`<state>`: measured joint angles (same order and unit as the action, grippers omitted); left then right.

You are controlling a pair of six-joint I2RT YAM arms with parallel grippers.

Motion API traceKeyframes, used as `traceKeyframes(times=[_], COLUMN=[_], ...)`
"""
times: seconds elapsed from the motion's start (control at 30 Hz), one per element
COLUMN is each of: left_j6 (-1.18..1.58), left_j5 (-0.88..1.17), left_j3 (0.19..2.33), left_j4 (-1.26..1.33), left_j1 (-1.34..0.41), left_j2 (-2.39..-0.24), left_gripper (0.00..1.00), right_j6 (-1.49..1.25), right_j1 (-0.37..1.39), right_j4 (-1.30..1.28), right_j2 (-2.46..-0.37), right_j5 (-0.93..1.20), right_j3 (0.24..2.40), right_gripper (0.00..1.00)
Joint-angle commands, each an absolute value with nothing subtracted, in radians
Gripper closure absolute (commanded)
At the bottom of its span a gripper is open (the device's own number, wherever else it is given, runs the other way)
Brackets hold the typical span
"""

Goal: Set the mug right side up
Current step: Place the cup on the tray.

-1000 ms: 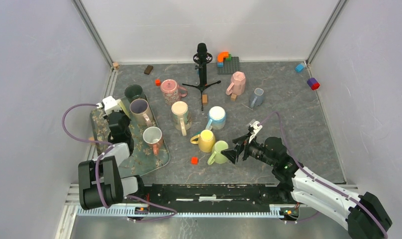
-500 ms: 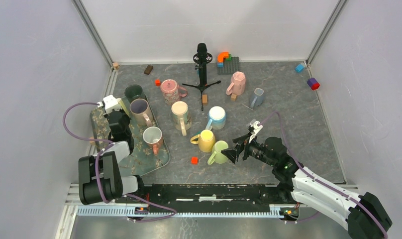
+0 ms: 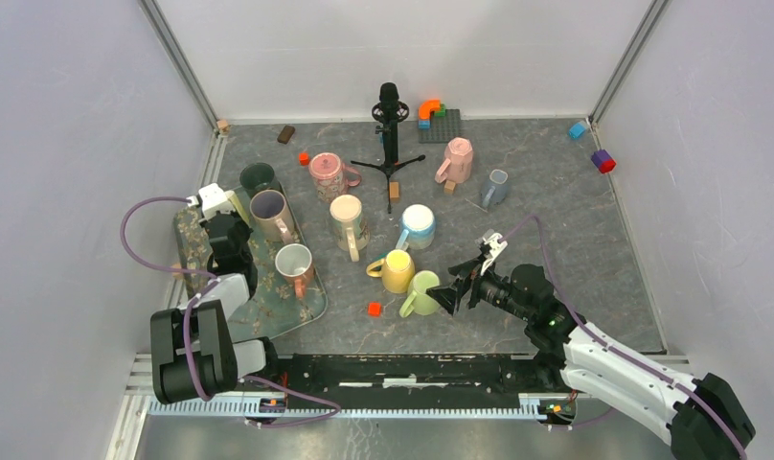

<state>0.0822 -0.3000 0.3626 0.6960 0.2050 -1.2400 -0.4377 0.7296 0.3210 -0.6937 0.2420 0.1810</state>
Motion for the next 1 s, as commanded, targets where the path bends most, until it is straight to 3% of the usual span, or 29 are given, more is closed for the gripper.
traceKeyframes(times=[0.0,0.2,0.37,0.57,0.7,0.8,0.97], left_j6=[0.087,0.087,0.087,0.094,0.099,0.105,0.121], left_j5=[-0.293,-0.293,-0.295,-0.316,-0.316,-0.313,-0.320], left_j3=[0.402,0.401,0.407,0.397,0.400,0.402,0.407], left_j4=[0.716,0.701,0.682,0.680,0.662,0.645,0.589], left_j1=[0.201,0.191,0.187,0.188,0.186,0.186,0.186], left_j2=[-1.202,-1.201,-1.200,-1.187,-1.178,-1.169,-1.144], left_gripper=[0.68,0.69,0.63,0.83,0.84,0.83,0.72], right_j6=[-0.422,-0.425,-0.423,-0.425,-0.426,-0.426,-0.432], right_j1=[0.733,0.732,0.731,0.732,0.732,0.732,0.733], right_j4=[0.330,0.329,0.321,0.322,0.319,0.316,0.314], right_j2=[-0.678,-0.672,-0.667,-0.666,-0.663,-0.660,-0.657], right_j5=[0.228,0.228,0.224,0.224,0.222,0.222,0.221], right_j3=[0.192,0.187,0.191,0.188,0.190,0.192,0.189], right_gripper=[0.03,0.03,0.03,0.03,0.03,0.03,0.03])
